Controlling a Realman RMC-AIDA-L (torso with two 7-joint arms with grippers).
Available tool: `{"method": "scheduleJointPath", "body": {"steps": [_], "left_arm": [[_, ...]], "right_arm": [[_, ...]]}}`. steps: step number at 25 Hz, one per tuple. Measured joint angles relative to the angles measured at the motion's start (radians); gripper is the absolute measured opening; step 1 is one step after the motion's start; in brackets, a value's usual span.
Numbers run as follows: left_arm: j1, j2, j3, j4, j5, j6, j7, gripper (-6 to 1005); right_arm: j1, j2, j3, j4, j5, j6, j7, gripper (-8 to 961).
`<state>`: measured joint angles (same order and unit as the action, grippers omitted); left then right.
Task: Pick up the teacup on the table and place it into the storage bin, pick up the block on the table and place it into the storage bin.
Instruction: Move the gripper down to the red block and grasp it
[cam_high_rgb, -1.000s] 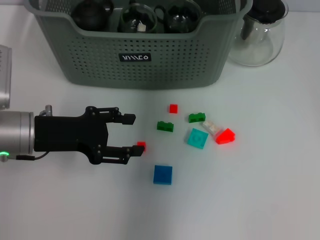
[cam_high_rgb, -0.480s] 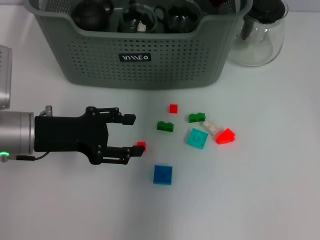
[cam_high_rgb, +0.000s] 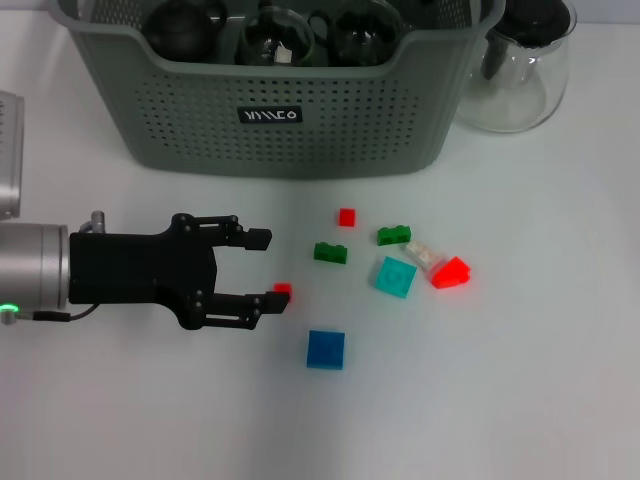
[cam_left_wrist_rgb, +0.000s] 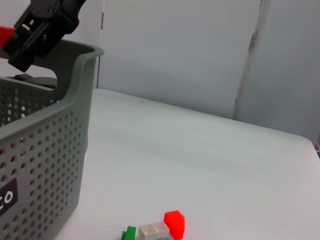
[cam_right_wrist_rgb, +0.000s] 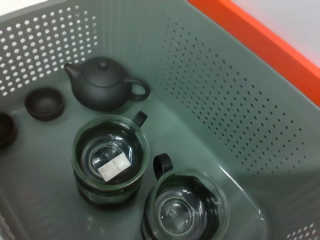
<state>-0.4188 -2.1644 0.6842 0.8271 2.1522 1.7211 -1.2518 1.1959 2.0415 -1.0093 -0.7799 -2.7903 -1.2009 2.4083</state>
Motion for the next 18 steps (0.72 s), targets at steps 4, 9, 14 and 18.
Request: {"method": "scheduleJointPath", "body": {"steps": [4, 9, 14, 18], "left_arm": [[0.000, 0.000, 0.000, 0.001, 0.000, 0.000, 0.000, 765], [0.000, 0.000, 0.000, 0.003, 0.000, 0.000, 0.000, 765], [0.000, 0.000, 0.000, 0.005, 0.000, 0.002, 0.000, 765], [0.000, 0.001, 0.000, 0.006, 0.000, 0.002, 0.000, 765]], "right_arm": [[-0.007, 0.007, 0.000, -0.032, 0.014, 0.007, -0.006, 486], [-0.072, 0.014, 0.004, -0.220, 0.171, -0.061, -0.043, 644], [-0.188, 0.010, 0.007, -0.423, 0.424, -0.211, -0.101, 751], [-0.288, -0.003, 0.011, -0.521, 0.616, -0.371, -0.166, 748]]}}
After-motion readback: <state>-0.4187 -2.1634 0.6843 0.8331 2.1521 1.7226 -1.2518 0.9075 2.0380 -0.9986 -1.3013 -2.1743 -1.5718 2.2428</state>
